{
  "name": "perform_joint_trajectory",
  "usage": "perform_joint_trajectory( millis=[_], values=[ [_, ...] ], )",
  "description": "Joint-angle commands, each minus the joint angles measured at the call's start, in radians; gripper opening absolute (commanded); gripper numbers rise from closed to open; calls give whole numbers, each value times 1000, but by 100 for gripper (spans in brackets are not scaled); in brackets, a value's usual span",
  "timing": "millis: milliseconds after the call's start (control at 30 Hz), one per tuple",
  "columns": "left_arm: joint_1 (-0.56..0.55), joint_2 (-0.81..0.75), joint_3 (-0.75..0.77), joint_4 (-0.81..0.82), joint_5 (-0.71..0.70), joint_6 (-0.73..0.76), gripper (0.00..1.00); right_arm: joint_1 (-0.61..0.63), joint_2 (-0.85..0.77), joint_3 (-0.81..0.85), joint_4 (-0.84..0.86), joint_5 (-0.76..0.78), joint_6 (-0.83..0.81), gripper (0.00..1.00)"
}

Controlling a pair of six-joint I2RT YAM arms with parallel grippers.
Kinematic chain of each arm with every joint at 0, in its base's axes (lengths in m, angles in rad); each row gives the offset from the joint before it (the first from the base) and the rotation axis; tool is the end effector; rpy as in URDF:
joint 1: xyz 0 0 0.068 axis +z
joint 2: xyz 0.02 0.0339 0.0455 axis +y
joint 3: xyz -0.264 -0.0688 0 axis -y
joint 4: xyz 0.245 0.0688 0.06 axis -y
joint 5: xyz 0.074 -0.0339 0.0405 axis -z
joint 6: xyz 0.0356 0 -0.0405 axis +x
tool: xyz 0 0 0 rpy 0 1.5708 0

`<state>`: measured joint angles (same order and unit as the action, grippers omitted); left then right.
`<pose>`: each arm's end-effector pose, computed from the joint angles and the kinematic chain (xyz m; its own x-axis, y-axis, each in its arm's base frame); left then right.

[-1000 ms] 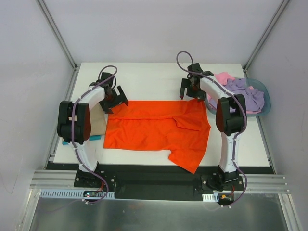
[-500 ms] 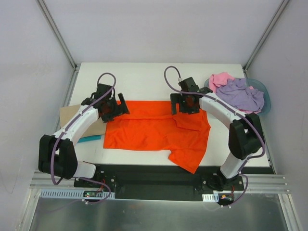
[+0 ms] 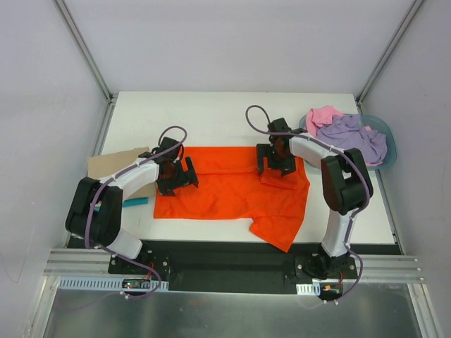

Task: Fold and stack the t-shirts
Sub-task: Fold the tshirt

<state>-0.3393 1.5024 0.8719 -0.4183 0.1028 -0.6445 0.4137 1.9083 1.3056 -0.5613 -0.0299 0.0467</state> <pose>0.2720 -0.0999 0.1861 -0.8813 -0.3227 -0.3451 -0.1879 0.9096 -0.3707 0.3536 0.1564 0.1725 -0.8593 -0.3263 -0.3940 -0.3729 0.9267 0.0459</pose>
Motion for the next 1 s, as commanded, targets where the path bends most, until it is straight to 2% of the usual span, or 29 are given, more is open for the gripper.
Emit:
perform_joint_trajectory(
  millis=[0, 267, 467, 667, 800, 967],
  values=[
    [-4, 28, -30, 15, -11, -21, 99, -47, 77, 41, -37, 16, -11, 100],
    [-23, -25, -88, 15, -11, -43, 99, -59, 71, 129, -88, 84, -18, 99],
    [-23, -102, -1, -40, -20, -12, 99, -6, -26, 159, -98, 54, -91, 99],
    [-23, -307, -10, -126, -64, 8, 99, 80, -158, 178, -111, 71, -136, 100],
    [-23, -436, -83, -255, -149, -38, 99, 114, -273, 118, -100, 73, -110, 100],
    [-23, -551, -215, -387, -215, -144, 99, 131, -478, -118, 1, 77, 17, 100]
  ],
)
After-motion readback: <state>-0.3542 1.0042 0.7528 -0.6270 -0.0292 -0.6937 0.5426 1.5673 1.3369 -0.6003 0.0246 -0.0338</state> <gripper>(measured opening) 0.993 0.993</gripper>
